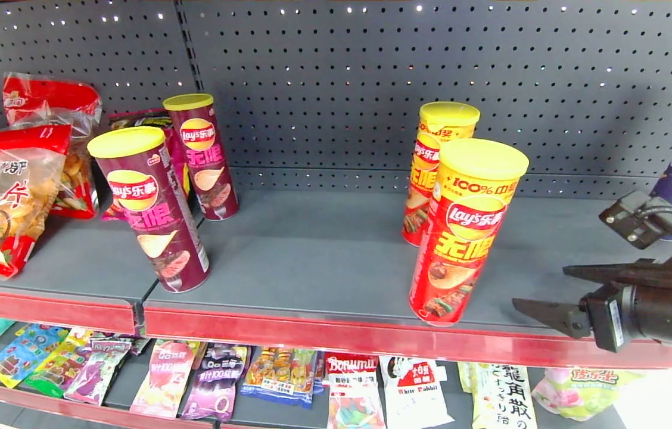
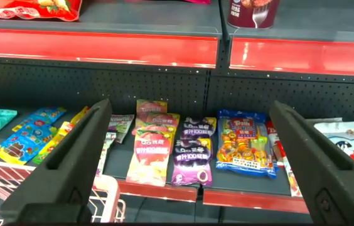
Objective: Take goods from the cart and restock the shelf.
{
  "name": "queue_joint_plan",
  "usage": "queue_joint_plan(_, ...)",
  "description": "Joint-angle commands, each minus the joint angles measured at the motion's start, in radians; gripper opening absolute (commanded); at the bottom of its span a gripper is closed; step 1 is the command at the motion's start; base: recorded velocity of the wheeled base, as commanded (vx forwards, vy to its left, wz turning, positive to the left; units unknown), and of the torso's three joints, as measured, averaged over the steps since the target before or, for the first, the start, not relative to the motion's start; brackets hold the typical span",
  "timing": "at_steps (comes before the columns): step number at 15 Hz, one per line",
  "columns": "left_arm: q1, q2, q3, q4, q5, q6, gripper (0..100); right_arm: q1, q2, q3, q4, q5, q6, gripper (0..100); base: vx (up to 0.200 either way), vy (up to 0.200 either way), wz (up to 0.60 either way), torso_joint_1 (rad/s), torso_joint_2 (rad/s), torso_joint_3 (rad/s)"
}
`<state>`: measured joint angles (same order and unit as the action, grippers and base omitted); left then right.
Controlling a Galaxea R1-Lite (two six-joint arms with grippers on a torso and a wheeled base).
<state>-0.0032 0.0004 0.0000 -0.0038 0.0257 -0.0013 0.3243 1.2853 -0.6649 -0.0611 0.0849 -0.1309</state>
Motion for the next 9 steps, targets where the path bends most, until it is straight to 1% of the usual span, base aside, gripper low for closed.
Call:
queue_joint_plan(1,0.0,0.0,0.0,-0.001,0.0,0.0,100,0.016,0.058,-0.016,-0.002,-0.001,-0.001,100,0.0,0.0,0.0,0.0,0.0,0.0)
queue_joint_plan(2,0.0,0.0,0.0,-0.001,0.0,0.0,100,0.019,0.069,-0.025,0.0,-0.01,-0.001,100,0.0,0.0,0.0,0.0,0.0,0.0)
queue_joint_plan(3,0.0,0.0,0.0,-0.001,0.0,0.0,100,0.021,0.095,-0.047,-0.002,-0.048,-0.001,100,0.0,0.0,0.0,0.0,0.0,0.0)
queue_joint_plan(4,0.0,0.0,0.0,-0.001,0.0,0.0,100,0.025,0.111,-0.062,-0.002,-0.062,-0.001,100,0.0,0.0,0.0,0.0,0.0,0.0)
queue_joint_plan(5,0.0,0.0,0.0,-0.001,0.0,0.0,100,0.042,0.126,-0.076,-0.002,-0.063,0.002,100,0.0,0.0,0.0,0.0,0.0,0.0)
queue_joint_plan(9,0.0,0.0,0.0,-0.001,0.0,0.0,100,0.045,0.169,-0.104,-0.002,-0.065,-0.004,100,0.0,0.0,0.0,0.0,0.0,0.0)
